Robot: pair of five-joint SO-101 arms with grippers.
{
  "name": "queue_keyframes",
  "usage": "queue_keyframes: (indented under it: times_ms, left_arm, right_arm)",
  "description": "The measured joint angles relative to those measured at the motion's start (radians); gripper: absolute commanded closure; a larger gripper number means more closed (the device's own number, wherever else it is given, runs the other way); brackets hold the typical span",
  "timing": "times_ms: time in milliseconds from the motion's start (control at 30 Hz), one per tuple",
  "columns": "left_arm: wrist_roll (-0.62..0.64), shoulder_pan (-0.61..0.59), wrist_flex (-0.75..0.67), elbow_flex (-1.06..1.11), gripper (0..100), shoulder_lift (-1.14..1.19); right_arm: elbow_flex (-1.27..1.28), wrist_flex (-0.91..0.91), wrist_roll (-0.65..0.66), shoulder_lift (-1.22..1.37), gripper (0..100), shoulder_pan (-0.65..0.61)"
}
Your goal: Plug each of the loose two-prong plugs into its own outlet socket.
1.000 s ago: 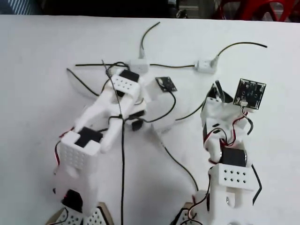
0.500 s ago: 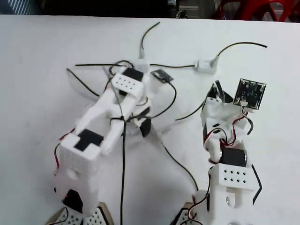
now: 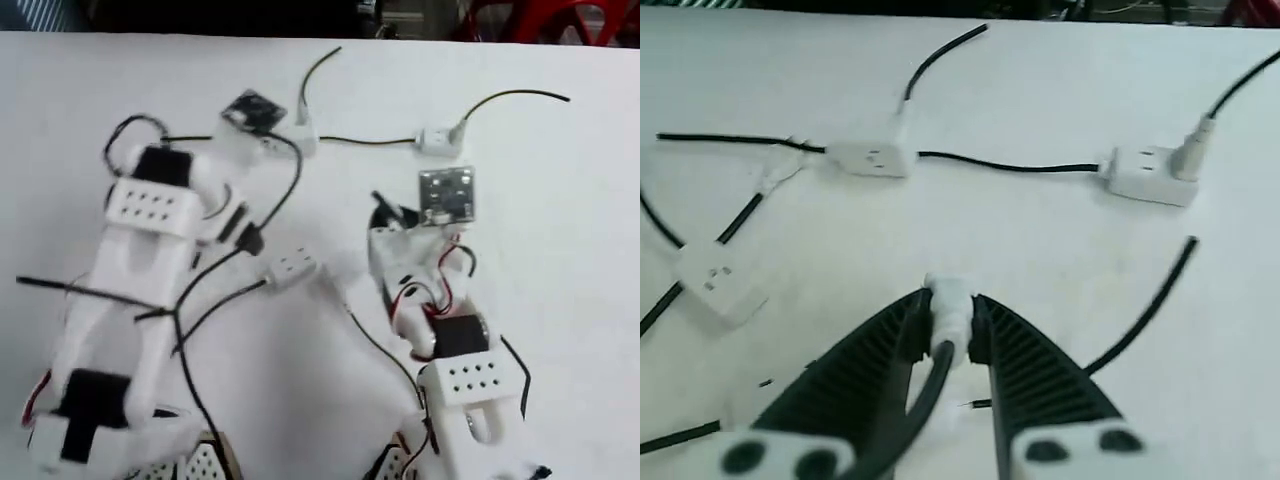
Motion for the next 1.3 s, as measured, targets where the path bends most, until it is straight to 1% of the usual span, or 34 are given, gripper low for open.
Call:
queue_keyframes:
  times_ms: [133, 233, 367, 433, 600, 733, 867, 1133, 1200, 1300]
  left_arm:
    - [-0.002, -0.098, -0.138, 0.252, 72, -0.180]
    - [-0.002, -0.161, -0.233, 0.419, 72, -0.288]
    - [-0.002, -0.241, -0.361, 0.594, 72, -0.338]
    - [-0.002, -0.267, -0.427, 0.664, 72, -0.341]
    - [-0.002, -0.293, -0.575, 0.801, 72, -0.344]
    - [-0.003, -0.295, -0.646, 0.861, 72, -0.344]
    - [-0.003, -0.295, -0.661, 0.861, 72, -0.344]
    - [-0.003, -0.295, -0.664, 0.861, 72, -0.344]
    - [-0.003, -0.295, -0.667, 0.868, 72, -0.344]
    - [-0.003, -0.295, -0.686, 0.896, 72, -0.344]
  right_arm:
    - [0.000, 0.035, 0.000, 0.014, 98.1, -0.147]
    - [0.000, 0.035, 0.000, 0.087, 98.1, -0.253]
    - [-0.040, 0.035, -0.002, 0.250, 98.1, -0.328]
    - [-0.077, 0.035, -0.026, 0.338, 98.1, -0.351]
    - [-0.121, -0.028, -0.041, 0.511, 98.1, -0.356]
    - [-0.126, -0.058, -0.043, 0.563, 98.1, -0.345]
    - [-0.127, -0.058, -0.043, 0.575, 98.1, -0.285]
    - [-0.164, -0.083, 0.026, 0.634, 98.1, -0.147]
    - [-0.169, -0.083, 0.028, 0.635, 98.1, -0.129]
    - [-0.169, -0.078, 0.028, 0.623, 98.1, -0.133]
